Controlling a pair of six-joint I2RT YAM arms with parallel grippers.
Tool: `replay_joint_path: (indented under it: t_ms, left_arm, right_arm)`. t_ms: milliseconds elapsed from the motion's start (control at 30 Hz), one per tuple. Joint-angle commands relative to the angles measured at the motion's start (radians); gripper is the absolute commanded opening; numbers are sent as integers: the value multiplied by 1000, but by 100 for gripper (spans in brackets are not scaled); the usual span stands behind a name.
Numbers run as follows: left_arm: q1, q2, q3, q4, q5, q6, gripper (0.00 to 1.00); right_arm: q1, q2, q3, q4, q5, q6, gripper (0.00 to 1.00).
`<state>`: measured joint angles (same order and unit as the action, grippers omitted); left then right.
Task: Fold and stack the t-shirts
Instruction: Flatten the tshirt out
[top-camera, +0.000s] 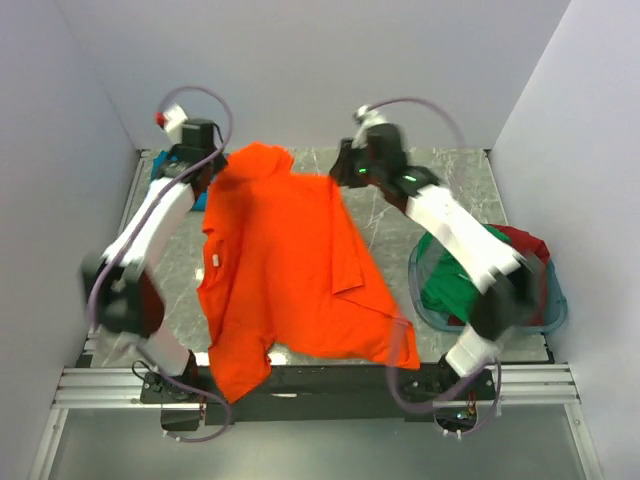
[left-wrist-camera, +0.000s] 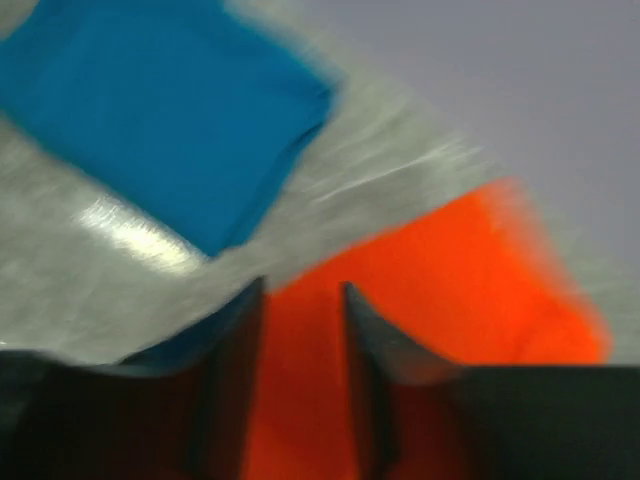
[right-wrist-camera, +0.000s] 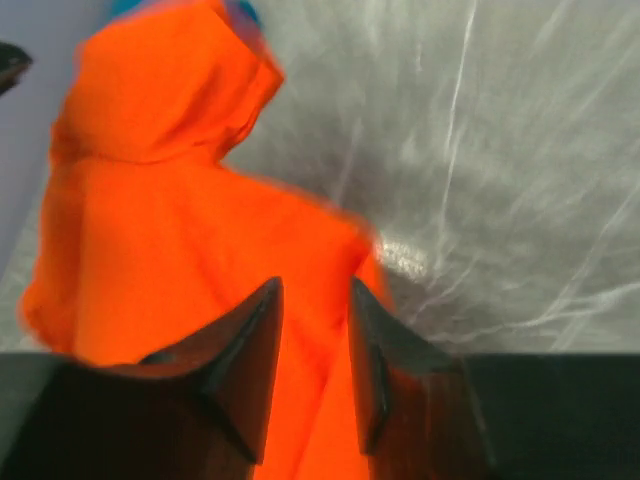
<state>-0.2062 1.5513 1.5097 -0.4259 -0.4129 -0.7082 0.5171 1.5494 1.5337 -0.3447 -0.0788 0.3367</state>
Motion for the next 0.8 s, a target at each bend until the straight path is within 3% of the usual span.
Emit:
replay_joint_path:
  t_ms: [0,67,100,367,533,767]
  left_arm:
    - [37,169,61,-112,-3,-8,50]
    - [37,231,95,-152,-36,-20,91]
    - [37,231,87,-146,-32,-17,99]
    - [34,17,-229,-4,129,-51,100]
    - [33,-134,-446,-13,140,-102,99]
    - [25,-411,-796,91,266,-183,99]
  right_arm:
    - [-22,277,157,-133,-64,-117,53]
    - [-17,406,239,-203,-14,-123,77]
    - [-15,422,262,-220,5,-122,81]
    - [21,266,42,-168,117,-71,86]
    - [147,149,-168,-151,189,-22,86]
    - [245,46,-378,-93,217,171,83]
